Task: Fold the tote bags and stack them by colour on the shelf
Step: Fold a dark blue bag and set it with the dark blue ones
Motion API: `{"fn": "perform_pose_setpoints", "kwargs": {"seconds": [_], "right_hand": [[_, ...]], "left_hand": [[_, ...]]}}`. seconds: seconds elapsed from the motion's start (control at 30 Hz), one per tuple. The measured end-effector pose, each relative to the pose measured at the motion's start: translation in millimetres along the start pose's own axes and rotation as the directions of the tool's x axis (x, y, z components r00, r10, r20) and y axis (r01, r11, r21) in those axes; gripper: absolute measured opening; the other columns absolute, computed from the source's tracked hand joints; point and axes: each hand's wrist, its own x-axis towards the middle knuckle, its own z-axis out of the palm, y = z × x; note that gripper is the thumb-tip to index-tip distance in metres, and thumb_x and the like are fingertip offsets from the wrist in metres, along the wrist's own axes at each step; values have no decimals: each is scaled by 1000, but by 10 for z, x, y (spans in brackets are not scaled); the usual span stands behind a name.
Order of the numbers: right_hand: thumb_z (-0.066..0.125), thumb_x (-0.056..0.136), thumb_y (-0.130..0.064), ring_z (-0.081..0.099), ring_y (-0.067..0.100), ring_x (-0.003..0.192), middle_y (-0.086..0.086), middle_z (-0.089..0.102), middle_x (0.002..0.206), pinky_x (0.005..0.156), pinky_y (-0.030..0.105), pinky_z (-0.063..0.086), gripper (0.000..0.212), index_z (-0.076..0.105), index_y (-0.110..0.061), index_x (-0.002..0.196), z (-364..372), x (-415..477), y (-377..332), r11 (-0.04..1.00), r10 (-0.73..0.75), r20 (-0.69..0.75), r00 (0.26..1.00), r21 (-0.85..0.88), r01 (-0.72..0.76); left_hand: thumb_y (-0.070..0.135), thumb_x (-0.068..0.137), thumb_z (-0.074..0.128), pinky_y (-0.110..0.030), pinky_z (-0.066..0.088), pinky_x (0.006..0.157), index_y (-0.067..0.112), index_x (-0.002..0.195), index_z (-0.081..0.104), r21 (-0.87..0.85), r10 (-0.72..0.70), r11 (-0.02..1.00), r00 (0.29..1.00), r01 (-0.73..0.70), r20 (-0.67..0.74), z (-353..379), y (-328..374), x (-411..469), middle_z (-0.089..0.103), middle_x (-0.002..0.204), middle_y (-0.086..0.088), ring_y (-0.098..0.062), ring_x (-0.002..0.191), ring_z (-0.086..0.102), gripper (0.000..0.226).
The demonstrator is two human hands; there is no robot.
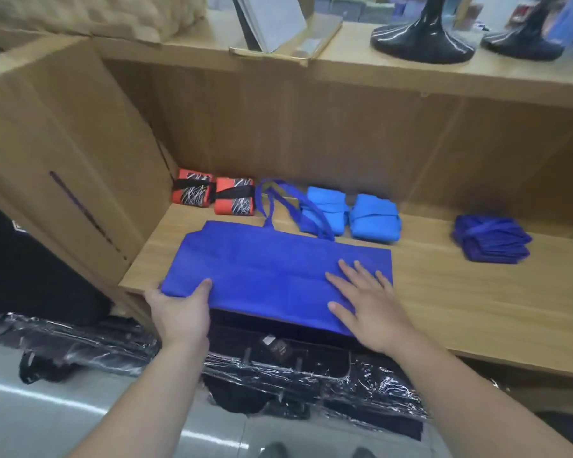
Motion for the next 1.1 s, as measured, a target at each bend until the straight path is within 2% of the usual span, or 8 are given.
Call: {"fn": "perform_pose_setpoints", "kwargs": {"seconds": [0.07,0.13,0.27,0.43,0.6,0.77,0.97,1.1], "right_hand": [[-1,77,-75,-8,9,155,-19,-4,167,121,32,-11,85,17,-49,156,7,-12,9,1000,-15,-14,1000,-12,14],[8,80,-76,0,11,156,-19,4,166,122,30,-8,81,26,-49,154,40,-23,48,999,-32,-48,998,12,33],[44,87,-70,46,23,137,-4,51,146,118,42,33,61,65,-35,132,169,-126,233,979,-37,-259,965,183,87],[50,83,-82,40,9,143,-15,49,149,119,43,34,72,62,-34,136,152,-348,468,956,-80,-271,959,251,151],[59,61,-94,-1,-9,150,-31,12,160,125,28,0,103,27,-50,148,23,-480,626,961,-155,-35,987,228,159],[67,63,-87,26,-11,145,-29,42,149,122,23,19,79,54,-50,131,-44,-565,664,838,-37,-97,995,539,84],[86,78,-17,53,-2,131,-17,67,130,112,18,36,44,70,-34,115,-156,-607,716,740,78,-53,996,672,-22],[79,78,-37,67,1,89,-15,76,96,83,11,46,25,74,-27,100,-318,-568,678,729,151,-121,981,684,-28]], "left_hand": [[24,66,91,-45,44,102,19,144,40,408,267,877,963,-253,24,-144,6,141,51,136,-12,-34,122,53,93],[27,65,89,-52,41,101,18,143,48,622,542,518,788,-587,292,-247,-9,274,50,140,-14,-39,126,49,88],[28,85,50,-43,37,102,25,125,69,321,479,79,318,-944,818,-326,-152,455,62,138,0,-28,129,58,44],[82,64,60,-49,24,119,32,144,53,312,201,74,321,-947,925,-408,-68,503,38,157,14,-12,147,33,94],[26,70,92,-34,33,119,32,133,61,206,228,362,301,-909,926,-466,44,617,48,147,18,0,141,39,71],[10,74,85,-15,42,105,24,114,72,218,117,795,495,-566,861,-530,174,596,73,117,13,-1,121,61,44],[14,80,83,-22,44,72,21,80,72,214,196,837,640,-504,743,-416,261,575,71,73,12,-8,69,60,13],[15,87,77,-17,33,52,9,72,60,182,298,813,664,-554,686,-282,274,524,52,58,13,-4,54,41,23]]}}
